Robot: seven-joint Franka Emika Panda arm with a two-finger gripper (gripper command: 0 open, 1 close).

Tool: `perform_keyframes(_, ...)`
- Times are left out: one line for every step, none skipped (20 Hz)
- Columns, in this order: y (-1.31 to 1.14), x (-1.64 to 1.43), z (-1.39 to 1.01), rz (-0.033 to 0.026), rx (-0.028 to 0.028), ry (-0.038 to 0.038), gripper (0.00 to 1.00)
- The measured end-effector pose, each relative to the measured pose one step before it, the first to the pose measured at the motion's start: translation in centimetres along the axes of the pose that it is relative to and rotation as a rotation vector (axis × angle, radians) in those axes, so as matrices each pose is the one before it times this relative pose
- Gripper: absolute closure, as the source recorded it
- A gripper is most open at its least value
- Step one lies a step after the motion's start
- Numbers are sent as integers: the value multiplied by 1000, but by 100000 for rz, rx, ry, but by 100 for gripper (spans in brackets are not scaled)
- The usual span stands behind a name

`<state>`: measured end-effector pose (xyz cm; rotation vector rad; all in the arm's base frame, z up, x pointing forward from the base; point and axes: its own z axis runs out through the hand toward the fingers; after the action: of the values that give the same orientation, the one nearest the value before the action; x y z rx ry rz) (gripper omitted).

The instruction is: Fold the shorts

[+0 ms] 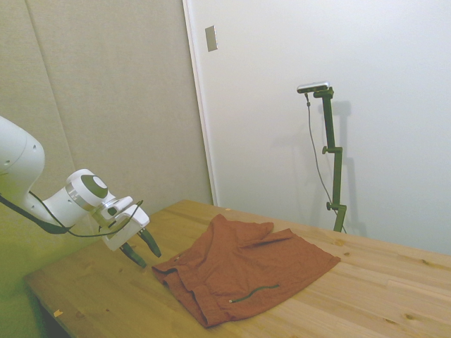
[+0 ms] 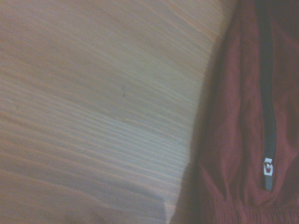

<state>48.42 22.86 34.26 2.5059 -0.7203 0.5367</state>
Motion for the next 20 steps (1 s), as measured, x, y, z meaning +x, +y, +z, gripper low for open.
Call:
perform_keyframes(-91, 67, 233, 259, -462, 482, 0)
perform_keyframes(68, 142, 296, 253, -576, 99, 0)
perform_keyframes(157, 222, 285, 393, -696, -62, 0)
perform_keyframes(295, 254, 338, 417, -1744, 14, 0)
perform_keyframes(421, 212, 485, 339, -2680, -92, 0)
perform_keyframes(319, 220, 461, 357, -1878, -93, 0)
perform_keyframes(263, 233, 403, 330, -1238, 25, 0)
perform_keyframes(158, 162, 280, 88, -583, 262, 100)
perform_keyframes(92, 104, 165, 48, -306, 188, 100)
perform_keyframes(45, 40, 57, 80, -104, -13, 100)
perform_keyframes(2, -7, 1, -14, 12, 4, 100)
perform_keyframes(-1, -8, 1, -17, 8, 0, 100)
perform_keyframes(-5, -10, -1, -21, 29, 0, 100)
perform_keyframes(-1, -14, 7, -26, 5, -6, 100)
perform_keyframes(-11, -23, -7, -53, 71, 4, 100)
perform_keyframes(-47, -119, 26, -248, 65, -42, 100)
perform_keyframes(-72, -124, 25, -214, -23, -44, 100)
perform_keyframes(-76, -122, 25, -153, -35, -39, 100)
perform_keyframes(-41, -111, 54, -68, -103, -61, 100)
perform_keyframes(-8, -112, 79, -13, -181, -80, 100)
